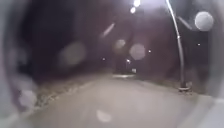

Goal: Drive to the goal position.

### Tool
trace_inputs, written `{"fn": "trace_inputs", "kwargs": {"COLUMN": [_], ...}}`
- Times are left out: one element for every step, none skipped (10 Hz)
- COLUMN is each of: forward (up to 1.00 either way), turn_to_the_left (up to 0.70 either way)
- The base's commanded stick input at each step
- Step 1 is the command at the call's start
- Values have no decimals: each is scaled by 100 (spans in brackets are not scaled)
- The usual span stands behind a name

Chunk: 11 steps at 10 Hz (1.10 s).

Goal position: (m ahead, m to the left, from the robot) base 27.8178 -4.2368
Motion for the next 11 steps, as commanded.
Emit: {"fn": "trace_inputs", "kwargs": {"forward": [100, 100, 100, 100, 100, 100, 100, 100, 100, 100, 100], "turn_to_the_left": [6, 5, 4, 4, 3, 3, 3, 3, 3, 3, 3]}}
